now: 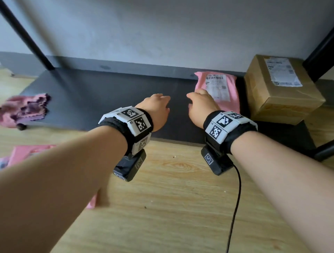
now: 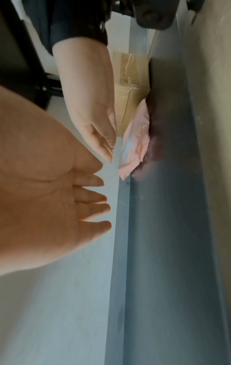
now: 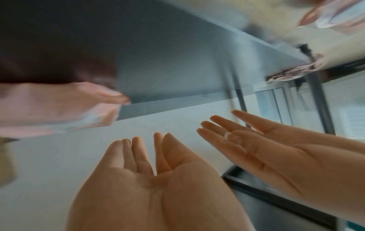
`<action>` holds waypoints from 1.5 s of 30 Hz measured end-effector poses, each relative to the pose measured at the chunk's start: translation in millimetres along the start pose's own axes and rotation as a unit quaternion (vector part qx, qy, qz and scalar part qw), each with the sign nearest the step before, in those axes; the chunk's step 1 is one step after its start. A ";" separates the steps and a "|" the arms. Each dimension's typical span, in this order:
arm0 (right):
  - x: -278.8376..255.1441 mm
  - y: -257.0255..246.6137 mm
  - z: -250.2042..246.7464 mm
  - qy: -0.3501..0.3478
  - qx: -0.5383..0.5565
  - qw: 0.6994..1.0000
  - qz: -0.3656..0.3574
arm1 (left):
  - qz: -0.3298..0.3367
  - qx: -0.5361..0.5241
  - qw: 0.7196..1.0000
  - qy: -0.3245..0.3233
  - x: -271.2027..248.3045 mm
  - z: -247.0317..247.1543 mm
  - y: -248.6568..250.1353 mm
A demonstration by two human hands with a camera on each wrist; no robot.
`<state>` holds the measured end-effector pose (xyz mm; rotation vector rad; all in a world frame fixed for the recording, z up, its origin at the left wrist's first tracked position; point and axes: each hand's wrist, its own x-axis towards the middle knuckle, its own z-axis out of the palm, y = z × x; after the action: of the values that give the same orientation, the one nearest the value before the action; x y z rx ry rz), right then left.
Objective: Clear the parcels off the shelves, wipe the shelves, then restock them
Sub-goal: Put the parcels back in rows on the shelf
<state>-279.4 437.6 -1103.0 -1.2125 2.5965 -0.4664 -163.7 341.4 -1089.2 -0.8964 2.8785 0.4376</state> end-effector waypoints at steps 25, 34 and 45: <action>-108.4 -239.5 213.2 -0.195 0.143 0.968 0.059 | -0.257 -0.152 0.952 -0.072 -194.6 56.3 -260.0; -121.8 -225.0 159.7 -0.046 0.220 0.974 0.003 | -0.183 -0.234 0.952 0.074 -187.1 38.4 -231.1; 9.3 -97.8 63.9 0.085 0.140 0.984 0.075 | -0.002 -0.155 0.987 0.035 -40.6 7.3 -122.3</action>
<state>-195.0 359.3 -1125.2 -0.9140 2.6204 -0.9034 -60.7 269.4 -1118.8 -0.9759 2.9206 0.8899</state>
